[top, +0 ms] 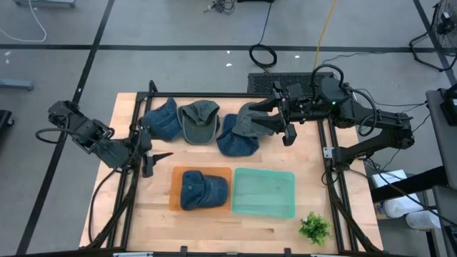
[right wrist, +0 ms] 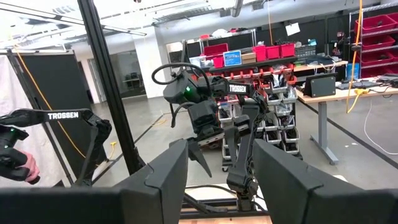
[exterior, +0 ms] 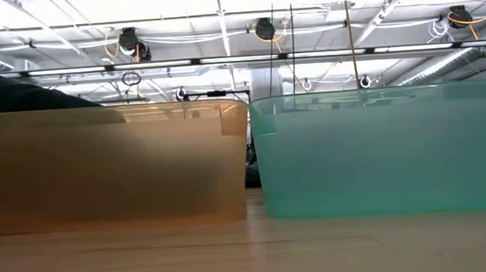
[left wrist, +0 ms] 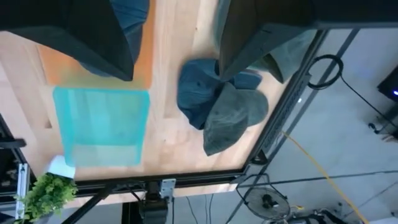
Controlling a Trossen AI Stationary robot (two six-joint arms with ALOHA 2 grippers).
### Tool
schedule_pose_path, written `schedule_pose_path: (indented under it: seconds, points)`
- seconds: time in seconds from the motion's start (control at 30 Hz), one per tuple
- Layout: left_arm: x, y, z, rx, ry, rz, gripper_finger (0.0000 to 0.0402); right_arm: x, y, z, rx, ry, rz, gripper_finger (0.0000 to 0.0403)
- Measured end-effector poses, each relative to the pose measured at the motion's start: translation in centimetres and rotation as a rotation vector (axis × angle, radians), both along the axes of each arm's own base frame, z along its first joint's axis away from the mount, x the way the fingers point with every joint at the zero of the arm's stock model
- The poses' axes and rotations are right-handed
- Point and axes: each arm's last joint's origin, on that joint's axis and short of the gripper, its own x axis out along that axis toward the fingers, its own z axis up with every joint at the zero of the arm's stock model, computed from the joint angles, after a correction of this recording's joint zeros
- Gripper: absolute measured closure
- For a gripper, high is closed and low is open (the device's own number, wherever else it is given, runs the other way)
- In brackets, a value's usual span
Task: Pick & Place hat
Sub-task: Put the left blue cap into the orange bin
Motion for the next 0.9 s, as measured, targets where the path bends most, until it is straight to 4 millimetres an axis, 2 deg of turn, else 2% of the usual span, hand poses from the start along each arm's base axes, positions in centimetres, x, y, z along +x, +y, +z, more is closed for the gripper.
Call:
schedule_pose_path:
  seconds: [0.23,0.57,0.9]
  points:
    - [-0.3,0.3,-0.5,0.026,0.052,0.019,0.0168,0.0,0.0,0.0,0.0,0.0,0.0,0.0232]
    - [-0.7,1.6,-2.2,-0.055,0.2,0.225,0.0188,0.0,0.0,-0.1,0.001,0.007,0.0,0.0232]
    - [-0.2,3.2,-3.9,-0.036,0.384,0.474,0.0171,0.1,0.0,-0.8,0.006,0.08,0.0,0.0231]
